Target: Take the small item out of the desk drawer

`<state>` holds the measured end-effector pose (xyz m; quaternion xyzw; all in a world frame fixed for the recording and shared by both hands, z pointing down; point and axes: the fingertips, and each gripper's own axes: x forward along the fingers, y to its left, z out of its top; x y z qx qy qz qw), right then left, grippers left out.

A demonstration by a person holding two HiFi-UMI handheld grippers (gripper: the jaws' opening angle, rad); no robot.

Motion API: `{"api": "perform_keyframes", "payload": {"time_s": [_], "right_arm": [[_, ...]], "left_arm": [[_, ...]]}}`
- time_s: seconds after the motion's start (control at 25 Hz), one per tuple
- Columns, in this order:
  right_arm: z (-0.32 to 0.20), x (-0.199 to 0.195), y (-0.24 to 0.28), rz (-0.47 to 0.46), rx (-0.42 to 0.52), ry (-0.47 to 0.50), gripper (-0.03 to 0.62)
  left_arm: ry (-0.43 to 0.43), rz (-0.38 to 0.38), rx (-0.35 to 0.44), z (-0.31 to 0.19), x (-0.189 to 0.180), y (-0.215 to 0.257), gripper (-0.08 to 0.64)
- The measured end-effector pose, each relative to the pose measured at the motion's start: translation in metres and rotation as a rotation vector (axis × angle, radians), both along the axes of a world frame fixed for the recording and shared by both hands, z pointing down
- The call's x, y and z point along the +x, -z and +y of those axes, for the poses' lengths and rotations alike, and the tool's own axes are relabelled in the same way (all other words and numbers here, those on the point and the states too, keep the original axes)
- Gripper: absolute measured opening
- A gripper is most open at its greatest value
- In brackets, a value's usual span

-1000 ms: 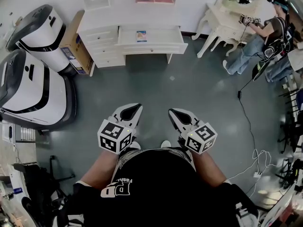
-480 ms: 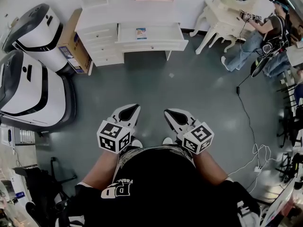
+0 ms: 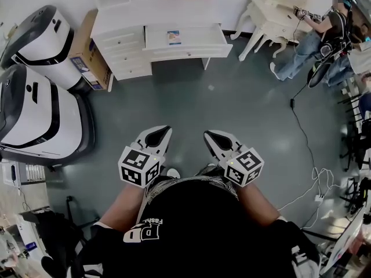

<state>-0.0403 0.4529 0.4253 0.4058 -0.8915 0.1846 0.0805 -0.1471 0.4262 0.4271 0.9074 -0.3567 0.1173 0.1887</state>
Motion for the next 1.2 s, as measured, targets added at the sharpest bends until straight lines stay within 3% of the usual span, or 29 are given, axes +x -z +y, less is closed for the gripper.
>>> {"api": "perform_keyframes", "payload": {"time_s": [0.64,1.04,1.2], "right_arm": [[-0.027,0.006,-0.004,-0.020,-0.005,-0.035,0.009],[-0.111,0.029,0.005,-0.063,0.003,-0.010,0.009],[-0.142,0.036,0.004,-0.021,0.031,0.010,0.009]], "left_arm": [[0.002,0.005,-0.014,-0.024,0.000,-0.008,0.017],[0.045,-0.010,-0.009,-0.092,0.020,-0.001,0.016],[0.051,0.017,-0.038,-0.120,0.033,-0.001,0.016]]}}
